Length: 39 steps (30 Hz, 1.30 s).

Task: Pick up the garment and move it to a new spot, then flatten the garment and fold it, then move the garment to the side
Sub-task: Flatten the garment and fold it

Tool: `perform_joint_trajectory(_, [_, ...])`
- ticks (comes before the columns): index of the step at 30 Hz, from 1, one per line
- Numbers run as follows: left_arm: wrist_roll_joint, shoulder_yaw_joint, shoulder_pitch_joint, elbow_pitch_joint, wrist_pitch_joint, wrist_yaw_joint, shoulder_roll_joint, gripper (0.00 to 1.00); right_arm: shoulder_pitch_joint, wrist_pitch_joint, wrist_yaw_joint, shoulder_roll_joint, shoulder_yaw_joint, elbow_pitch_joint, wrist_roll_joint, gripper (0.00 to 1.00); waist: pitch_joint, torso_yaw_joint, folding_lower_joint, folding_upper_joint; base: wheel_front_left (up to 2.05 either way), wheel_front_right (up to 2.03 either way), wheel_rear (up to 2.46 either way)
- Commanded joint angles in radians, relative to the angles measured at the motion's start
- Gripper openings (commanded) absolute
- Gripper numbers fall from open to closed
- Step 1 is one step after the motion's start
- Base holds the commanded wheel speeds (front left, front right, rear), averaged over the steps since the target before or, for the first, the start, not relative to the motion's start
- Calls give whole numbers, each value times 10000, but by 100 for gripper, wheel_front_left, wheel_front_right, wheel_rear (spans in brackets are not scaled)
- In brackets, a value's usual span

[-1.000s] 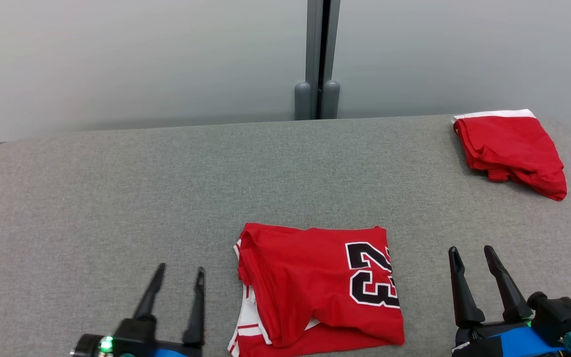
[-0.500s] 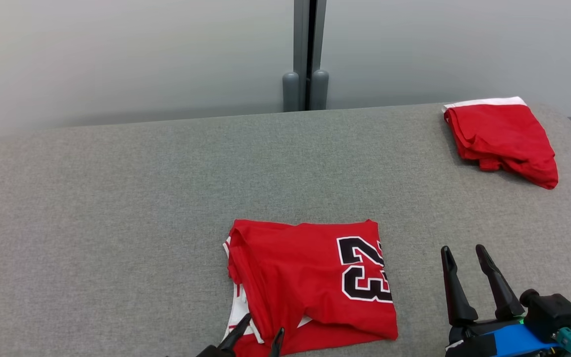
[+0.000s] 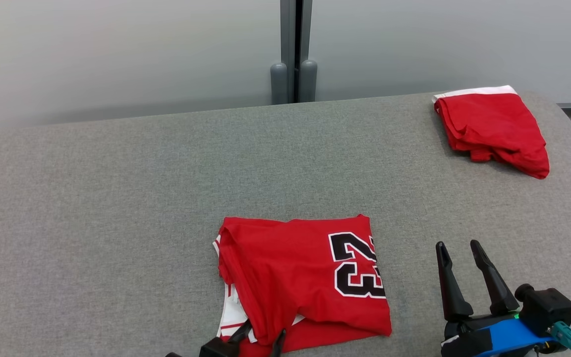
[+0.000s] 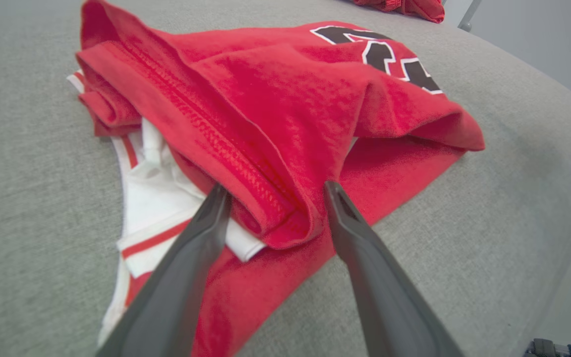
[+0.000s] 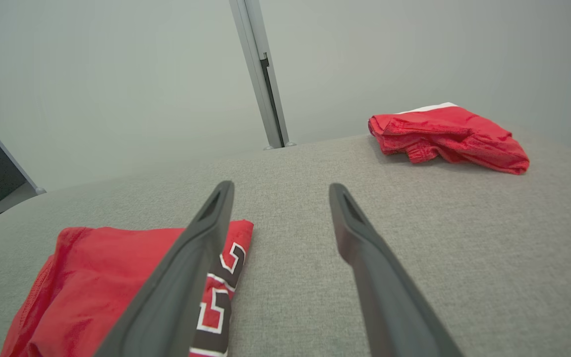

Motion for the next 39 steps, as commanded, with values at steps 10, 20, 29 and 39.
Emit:
perform_joint_trajectory(10, [-359, 281, -26, -266, -39, -22, 206, 0, 88, -57, 2, -10, -103, 142, 26, 100, -97, 131, -1, 0, 0, 0, 0])
perform_joint_trajectory(20, [-458, 1001, 827, -1389, -39, 68, 482, 0, 135, -61, 2, -10, -231, 224, -32, 100, -128, 349, -1, 0, 0, 0, 0])
perform_joint_trajectory(29, [-273, 1269, 957, -1469, -39, 77, 184, 100, 96, -63, 2, -11, -205, 415, 29, 100, -226, 388, -1, 0, 0, 0, 0])
perform_joint_trajectory(39, [321, 3472, 1060, -3674, -37, 723, 157, 100, -220, -62, 2, -11, -362, 179, -232, 100, -351, 395, -1, 0, 0, 0, 0])
